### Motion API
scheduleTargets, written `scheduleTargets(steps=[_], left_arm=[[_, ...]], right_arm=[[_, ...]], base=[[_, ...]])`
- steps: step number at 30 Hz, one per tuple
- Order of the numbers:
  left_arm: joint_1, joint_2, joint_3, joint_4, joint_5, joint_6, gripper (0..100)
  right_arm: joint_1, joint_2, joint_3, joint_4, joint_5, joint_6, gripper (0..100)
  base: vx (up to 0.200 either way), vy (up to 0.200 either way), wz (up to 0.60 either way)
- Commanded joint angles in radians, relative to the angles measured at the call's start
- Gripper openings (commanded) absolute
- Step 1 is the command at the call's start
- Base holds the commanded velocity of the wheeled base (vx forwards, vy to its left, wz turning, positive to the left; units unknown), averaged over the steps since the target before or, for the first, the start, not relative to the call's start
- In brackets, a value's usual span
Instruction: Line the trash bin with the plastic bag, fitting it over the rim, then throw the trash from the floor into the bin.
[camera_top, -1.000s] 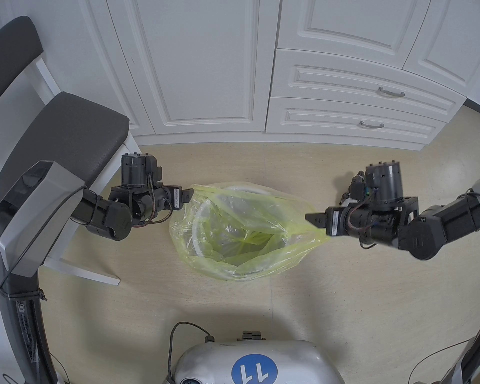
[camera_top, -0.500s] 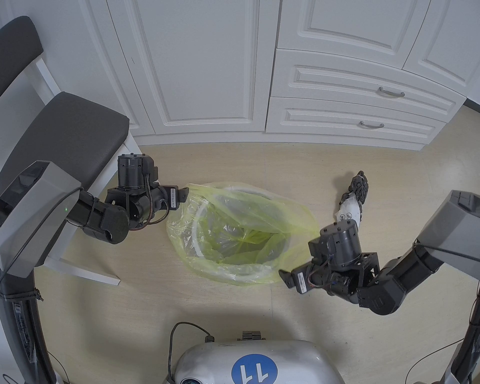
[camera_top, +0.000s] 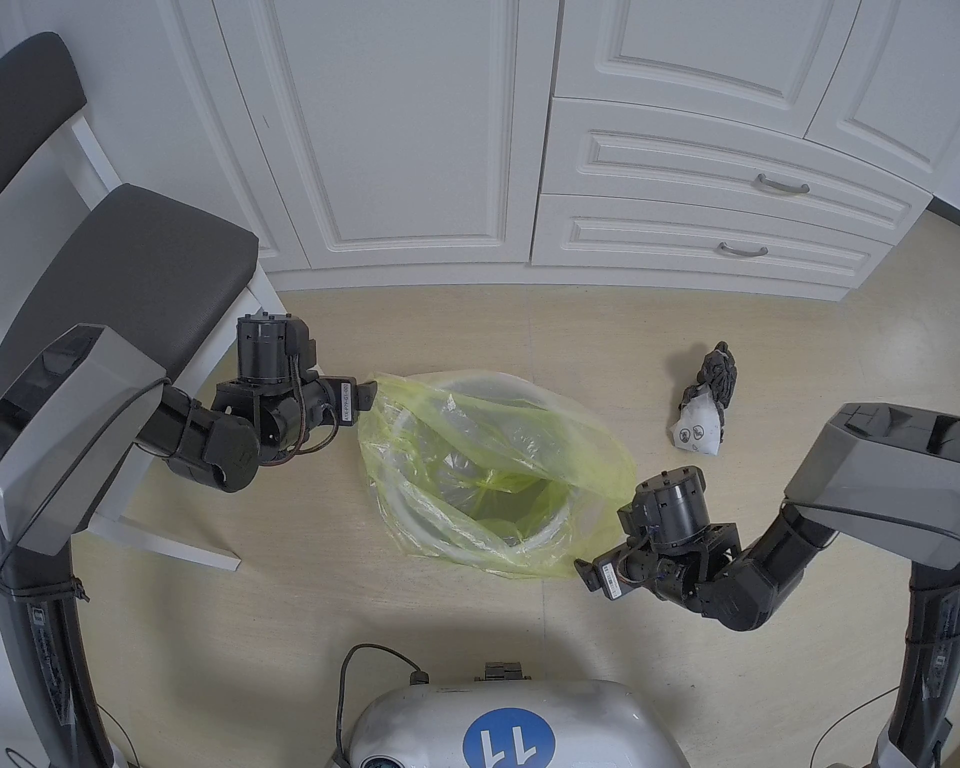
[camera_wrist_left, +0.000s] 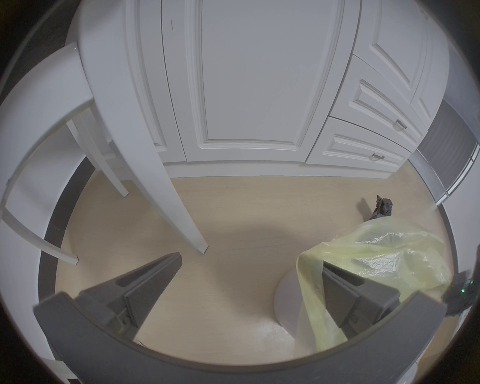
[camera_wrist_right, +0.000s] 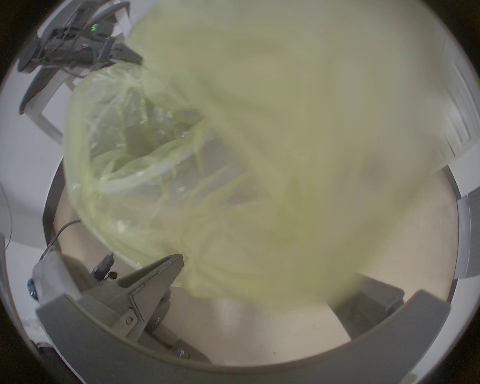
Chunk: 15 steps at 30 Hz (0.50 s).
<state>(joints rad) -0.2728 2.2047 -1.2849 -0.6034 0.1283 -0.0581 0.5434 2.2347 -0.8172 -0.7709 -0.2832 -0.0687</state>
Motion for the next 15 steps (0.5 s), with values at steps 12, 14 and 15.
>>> scheduleTargets(steps=[12,14,15], left_arm=[[-0.002,0.000,0.006,-0.111,0.001,-0.014,100],[-0.003,-0.003,0.006,-0.113,0.001,-0.017,100],[-0.005,-0.003,0.004,-0.113,0.001,-0.020,100]], right_arm=[[-0.105,-0.122,0.070,-0.062,0.087,-0.028,100],[-0.115,-0.204,0.122,-0.062,0.125,-0.063,100],[-0.117,-0.230,0.138,-0.062,0.134,-0.069,100]], base=[[0.000,0.000,0.00],[0.000,0.000,0.00],[0.000,0.000,0.00]])
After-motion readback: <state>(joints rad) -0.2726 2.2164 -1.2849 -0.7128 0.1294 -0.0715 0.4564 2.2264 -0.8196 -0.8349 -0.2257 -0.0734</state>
